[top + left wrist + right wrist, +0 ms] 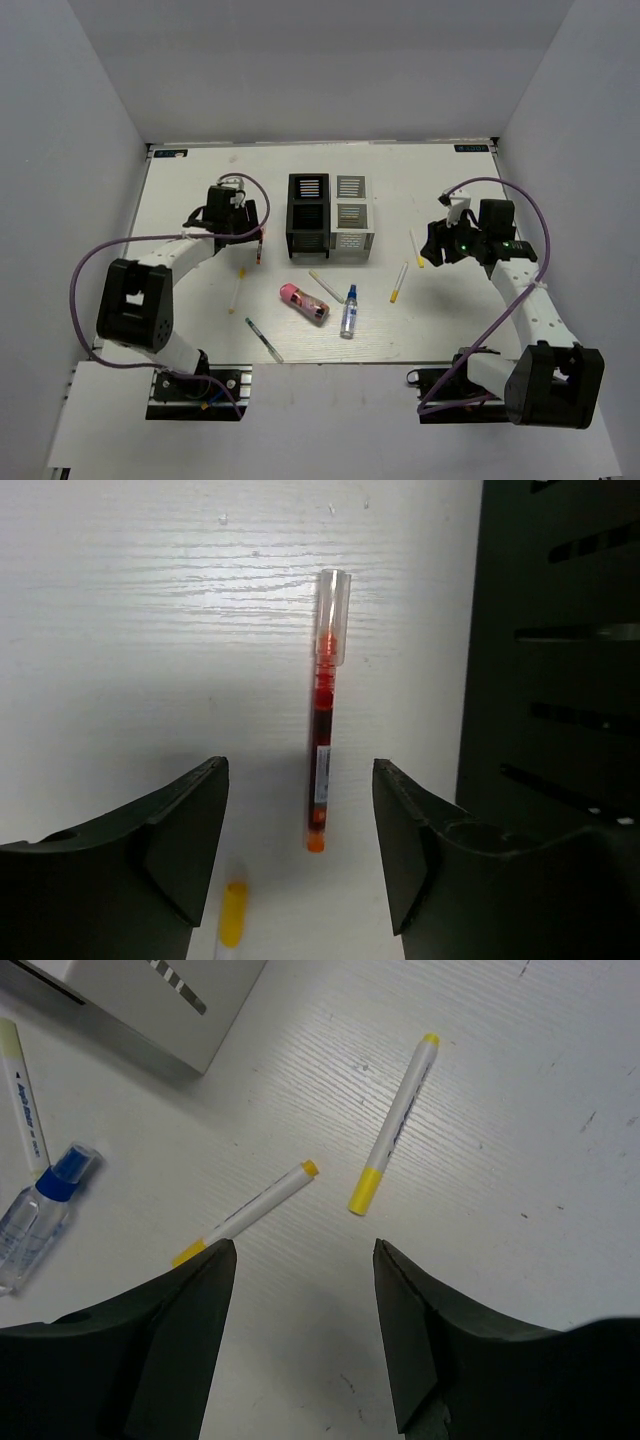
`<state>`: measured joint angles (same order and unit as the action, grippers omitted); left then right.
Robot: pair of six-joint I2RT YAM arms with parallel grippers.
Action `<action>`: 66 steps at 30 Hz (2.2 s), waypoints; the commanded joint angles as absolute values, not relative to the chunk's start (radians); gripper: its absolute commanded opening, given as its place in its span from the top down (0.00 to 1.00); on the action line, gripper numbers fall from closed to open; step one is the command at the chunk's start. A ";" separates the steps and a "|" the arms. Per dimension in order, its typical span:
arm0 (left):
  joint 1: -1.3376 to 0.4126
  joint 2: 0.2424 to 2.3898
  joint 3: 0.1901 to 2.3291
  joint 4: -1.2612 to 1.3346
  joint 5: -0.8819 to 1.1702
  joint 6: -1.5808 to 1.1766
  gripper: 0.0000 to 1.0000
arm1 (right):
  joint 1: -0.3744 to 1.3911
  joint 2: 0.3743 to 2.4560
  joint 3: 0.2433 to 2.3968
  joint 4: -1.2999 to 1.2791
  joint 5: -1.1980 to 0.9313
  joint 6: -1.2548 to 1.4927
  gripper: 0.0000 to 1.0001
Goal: Sort the stationery into containers
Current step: Grab a piece of stationery with the left arm, then place the stationery into the container
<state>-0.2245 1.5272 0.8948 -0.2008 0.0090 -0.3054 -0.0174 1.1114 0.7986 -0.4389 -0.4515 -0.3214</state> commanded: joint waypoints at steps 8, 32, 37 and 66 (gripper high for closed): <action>-0.276 1.719 0.999 -0.152 -0.023 -0.285 0.35 | -0.017 1.138 0.831 -0.440 -0.426 -0.304 0.36; -0.394 1.870 1.060 -0.416 -0.333 -0.351 0.62 | -0.018 1.088 0.795 -0.428 -0.425 -0.302 0.36; -0.403 1.881 1.069 -0.437 -0.368 -0.371 0.79 | -0.018 1.086 0.801 -0.434 -0.426 -0.305 0.36; -0.442 1.485 1.149 0.160 0.121 -0.273 1.00 | -0.017 1.118 0.758 -0.413 -0.509 -0.331 1.00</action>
<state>-0.4229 1.4342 1.0641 0.0479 0.0246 -0.3046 -0.0174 1.1118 0.7677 -0.4381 -0.4828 -0.3237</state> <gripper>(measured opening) 0.146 0.008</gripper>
